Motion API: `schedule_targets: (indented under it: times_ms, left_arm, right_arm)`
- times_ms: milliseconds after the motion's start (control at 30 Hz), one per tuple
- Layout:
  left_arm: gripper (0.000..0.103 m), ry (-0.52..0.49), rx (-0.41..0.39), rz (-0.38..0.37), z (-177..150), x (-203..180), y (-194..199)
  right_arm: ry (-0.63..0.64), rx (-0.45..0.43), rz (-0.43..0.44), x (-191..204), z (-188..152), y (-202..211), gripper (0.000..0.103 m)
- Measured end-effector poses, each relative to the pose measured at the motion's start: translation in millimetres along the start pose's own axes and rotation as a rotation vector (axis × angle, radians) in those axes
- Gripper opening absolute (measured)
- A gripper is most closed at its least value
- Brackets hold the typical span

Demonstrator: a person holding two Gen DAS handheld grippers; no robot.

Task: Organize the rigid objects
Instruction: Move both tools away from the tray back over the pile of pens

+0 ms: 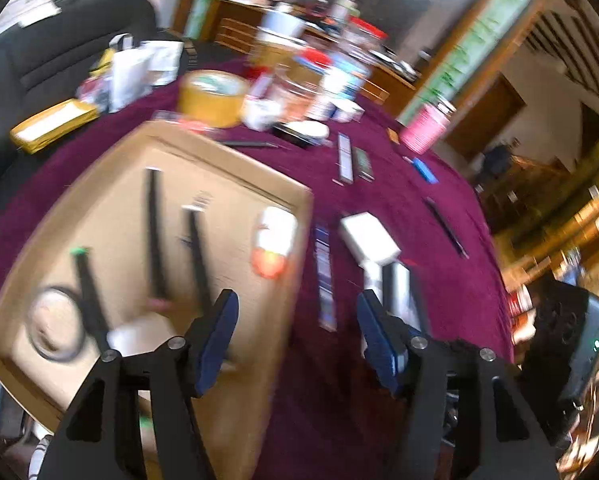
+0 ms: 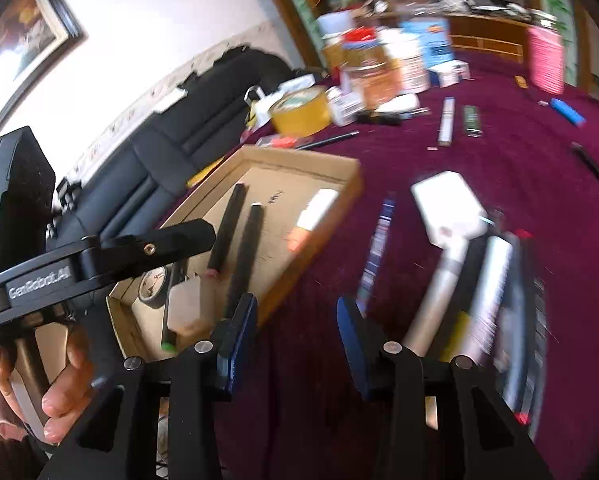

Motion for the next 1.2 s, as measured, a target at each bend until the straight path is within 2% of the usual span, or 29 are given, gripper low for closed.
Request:
schedule_targets:
  times_ms: [133, 200, 333, 467, 700, 967, 1200]
  left_arm:
    - [0.062, -0.068, 0.033, -0.030, -12.0, -42.4, -9.4]
    - [0.062, -0.091, 0.055, -0.047, -18.7, -59.7, -16.7]
    - [0.062, -0.129, 0.100, -0.056, -29.0, -82.1, -27.7]
    - [0.062, -0.151, 0.115, -0.059, -32.7, -92.9, -32.1]
    - [0.062, -0.166, 0.136, -0.055, -40.2, -97.6, -34.5]
    - [0.063, -0.167, 0.147, -0.042, -41.6, -98.9, -38.1]
    - [0.063, -0.216, 0.132, 0.021, -43.5, -106.7, -39.4]
  right_arm:
    - [-0.058, -0.055, 0.002, -32.7, -9.2, 34.8, 0.045]
    - [-0.084, -0.080, -0.025, -52.3, -11.3, 47.6, 0.044]
    - [-0.158, -0.097, -0.063, -89.0, -14.4, 63.8, 0.034]
    - [-0.207, -0.097, -0.110, -118.9, -15.4, 68.1, 0.027]
    - [-0.278, -0.070, -0.178, -156.8, -16.2, 57.8, 0.025]
    - [-0.273, -0.020, -0.216, -169.7, -15.4, 44.2, 0.023]
    - [-0.210, 0.014, -0.245, -167.6, -9.9, 36.7, 0.022]
Point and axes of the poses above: each gripper's, at about its wrist camera, not at the fingertips, and y roughly against the way its jaws point, x to its left, z to its top, the point moved 4 cm from there along -y, roughly the way its jaws point, and after that the axes turned 12 degrees about -y, right-handed, at the moved point
